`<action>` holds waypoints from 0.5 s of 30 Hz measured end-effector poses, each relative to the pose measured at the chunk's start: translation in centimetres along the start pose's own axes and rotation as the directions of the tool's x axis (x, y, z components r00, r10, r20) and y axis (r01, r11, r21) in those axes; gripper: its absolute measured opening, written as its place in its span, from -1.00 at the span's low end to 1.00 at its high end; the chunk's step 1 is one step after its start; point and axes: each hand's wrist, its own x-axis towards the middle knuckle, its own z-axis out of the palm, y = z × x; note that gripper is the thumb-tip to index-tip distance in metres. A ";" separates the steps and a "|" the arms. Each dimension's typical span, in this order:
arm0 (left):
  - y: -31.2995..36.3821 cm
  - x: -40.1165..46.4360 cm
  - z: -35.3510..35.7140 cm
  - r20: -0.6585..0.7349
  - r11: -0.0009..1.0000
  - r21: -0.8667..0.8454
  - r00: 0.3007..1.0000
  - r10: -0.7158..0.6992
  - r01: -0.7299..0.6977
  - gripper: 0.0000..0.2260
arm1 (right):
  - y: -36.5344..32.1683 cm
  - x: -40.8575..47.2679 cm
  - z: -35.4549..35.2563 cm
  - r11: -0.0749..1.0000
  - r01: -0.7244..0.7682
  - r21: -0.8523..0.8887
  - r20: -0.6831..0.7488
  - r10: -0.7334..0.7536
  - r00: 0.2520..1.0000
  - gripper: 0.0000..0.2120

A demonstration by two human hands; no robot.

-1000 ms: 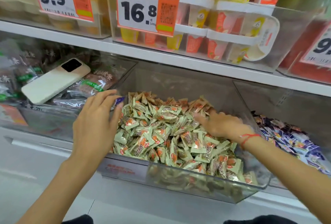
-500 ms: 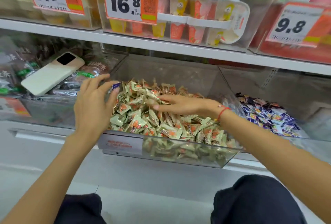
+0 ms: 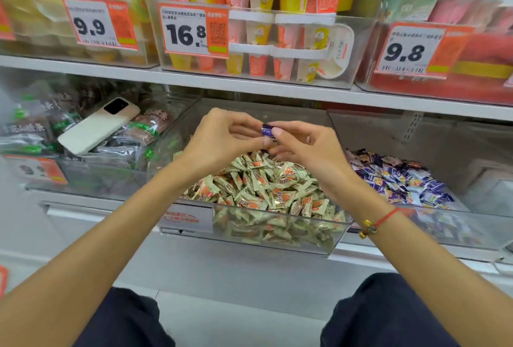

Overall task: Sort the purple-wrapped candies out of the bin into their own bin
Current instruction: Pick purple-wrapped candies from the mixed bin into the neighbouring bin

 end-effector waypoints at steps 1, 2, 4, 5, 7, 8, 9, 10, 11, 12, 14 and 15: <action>0.2 0.1 0.2 0.003 0.999 -0.033 1.000 -0.009 0.009 -0.82 | 0.2 -0.1 0.0 1.000 0.009 0.024 -0.041 -0.008 0.999 -0.85; 0.2 0.1 0.5 0.004 0.997 -0.077 1.000 -0.020 0.020 -0.83 | 0.4 -0.3 -0.1 0.999 0.022 0.036 -0.078 -0.019 0.997 -0.87; -0.3 0.3 1.1 0.021 0.988 -0.152 0.999 -0.039 0.042 -0.82 | 1.1 -0.7 -0.9 0.994 0.090 -0.054 -0.165 -0.098 0.981 -0.89; -0.9 0.4 1.3 0.052 0.992 -0.121 0.998 -0.028 0.035 -0.79 | 1.6 -1.0 -1.7 0.977 0.149 -0.151 -0.205 -0.178 0.962 -0.89; -2.9 0.6 1.5 0.211 0.988 0.156 0.977 -0.016 -0.018 -0.71 | 2.8 -1.8 -4.4 0.877 0.257 -0.406 -0.269 -0.383 0.884 -0.89; -4.3 0.6 1.3 0.324 0.946 0.320 0.944 -0.066 -0.044 -0.66 | 3.7 -2.0 -6.2 0.783 0.271 -0.560 -0.280 -0.487 0.827 -0.88; -5.5 0.6 1.1 0.413 0.890 0.450 0.900 -0.140 -0.068 -0.62 | 4.4 -2.2 -8.2 0.675 0.250 -0.694 -0.274 -0.568 0.776 -0.87; -6.7 0.4 0.9 0.466 0.840 0.534 0.863 -0.194 -0.100 -0.60 | 5.6 -2.1 -10.4 0.582 0.189 -0.791 -0.265 -0.605 0.751 -0.85; -7.6 0.3 0.7 0.492 0.812 0.569 0.844 -0.213 -0.127 -0.60 | 6.7 -1.8 -12.5 0.515 0.107 -0.851 -0.254 -0.580 0.774 -0.82; -8.0 0.2 0.6 0.500 0.809 0.573 0.838 -0.217 -0.132 -0.61 | 7.8 -1.5 -14.1 0.486 0.021 -0.874 -0.239 -0.466 0.852 -0.74; -8.0 0.1 0.3 0.489 0.831 0.546 0.845 -0.216 -0.103 -0.66 | 9.5 -0.9 -15.7 0.470 -0.138 -0.872 -0.126 0.057 0.990 -0.45; -8.0 0.1 0.2 0.478 0.836 0.540 0.853 -0.211 -0.096 -0.67 | 9.5 -0.8 -15.8 0.455 -0.238 -0.858 -0.105 0.298 0.949 -0.40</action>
